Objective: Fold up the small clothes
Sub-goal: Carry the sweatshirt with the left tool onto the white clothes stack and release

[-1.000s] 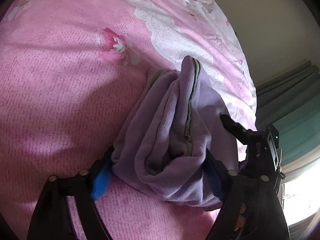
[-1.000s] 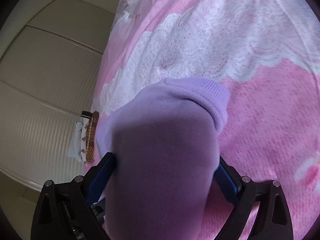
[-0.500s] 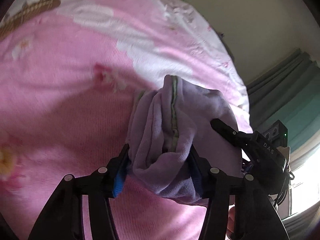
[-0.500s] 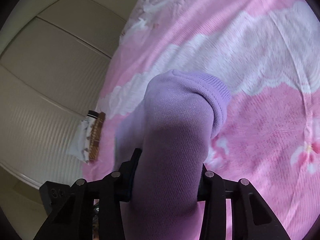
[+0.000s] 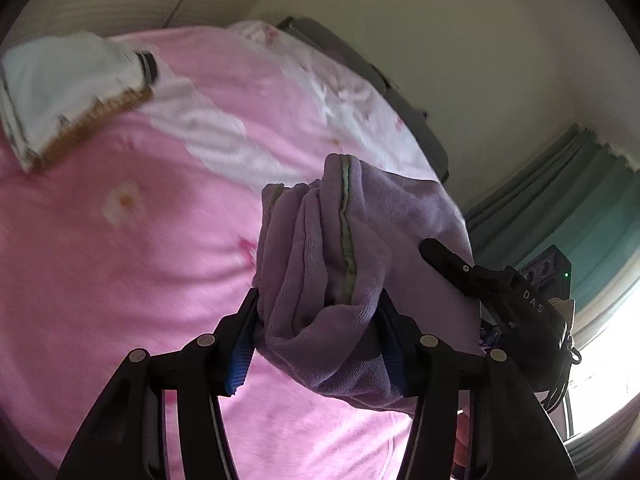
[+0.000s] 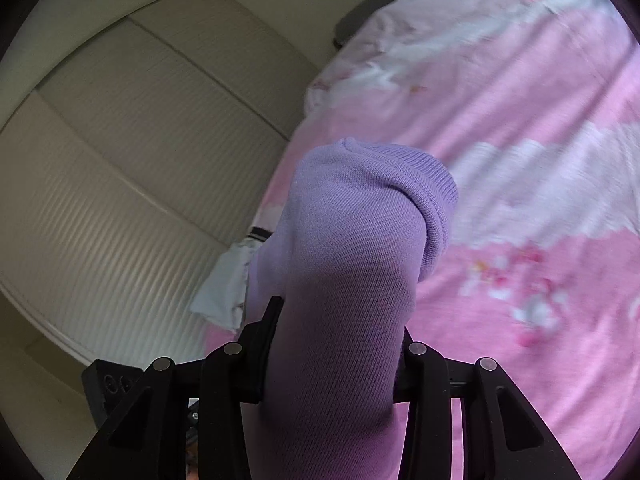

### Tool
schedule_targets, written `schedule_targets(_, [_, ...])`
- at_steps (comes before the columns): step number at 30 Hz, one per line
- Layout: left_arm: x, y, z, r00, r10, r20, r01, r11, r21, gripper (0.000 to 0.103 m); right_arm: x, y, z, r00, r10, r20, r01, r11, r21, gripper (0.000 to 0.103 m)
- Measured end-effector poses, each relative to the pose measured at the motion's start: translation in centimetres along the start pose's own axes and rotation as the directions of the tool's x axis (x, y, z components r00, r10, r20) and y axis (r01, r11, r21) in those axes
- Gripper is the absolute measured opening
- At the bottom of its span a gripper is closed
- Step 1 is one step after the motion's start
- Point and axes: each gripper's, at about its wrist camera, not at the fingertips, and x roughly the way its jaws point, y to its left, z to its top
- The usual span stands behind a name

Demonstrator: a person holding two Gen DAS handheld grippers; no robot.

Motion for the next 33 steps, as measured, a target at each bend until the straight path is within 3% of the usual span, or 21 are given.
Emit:
schedule_targets(6, [-6.9, 4.7, 7.2, 0.994, 0.041, 0.104, -0.042, 0.999, 0.008, 0.053, 5.9, 8.7, 1.5, 0.996, 0.087, -0.007, -0.087, 0.994, -0.065, 0.042])
schedule_targets(11, [-11.6, 9.6, 14.3, 0.979, 0.103, 0.175, -0.106, 0.994, 0.006, 0.054, 13.6, 15.1, 2.6, 0.980, 0.196, -0.028, -0.197, 0.979, -0.056, 0.042])
schedule_targets(17, [-14.1, 16.3, 21.9, 0.964, 0.166, 0.206, -0.173, 0.985, 0.012, 0.054, 24.1, 21.3, 3.9, 0.959, 0.275, -0.061, -0.278, 0.960, -0.037, 0.042])
schedule_targets(25, [-11.9, 25.2, 26.1, 0.966, 0.200, 0.165, -0.195, 0.980, -0.046, 0.054, 34.7, 22.3, 3.5, 0.954, 0.273, -0.124, -0.272, 0.962, 0.026, 0.042])
schedule_targets(33, [-5.7, 32.0, 25.1, 0.980, 0.189, 0.065, -0.180, 0.975, -0.130, 0.057, 41.5, 17.7, 1.2, 0.974, 0.125, -0.187, -0.110, 0.990, 0.091, 0.045])
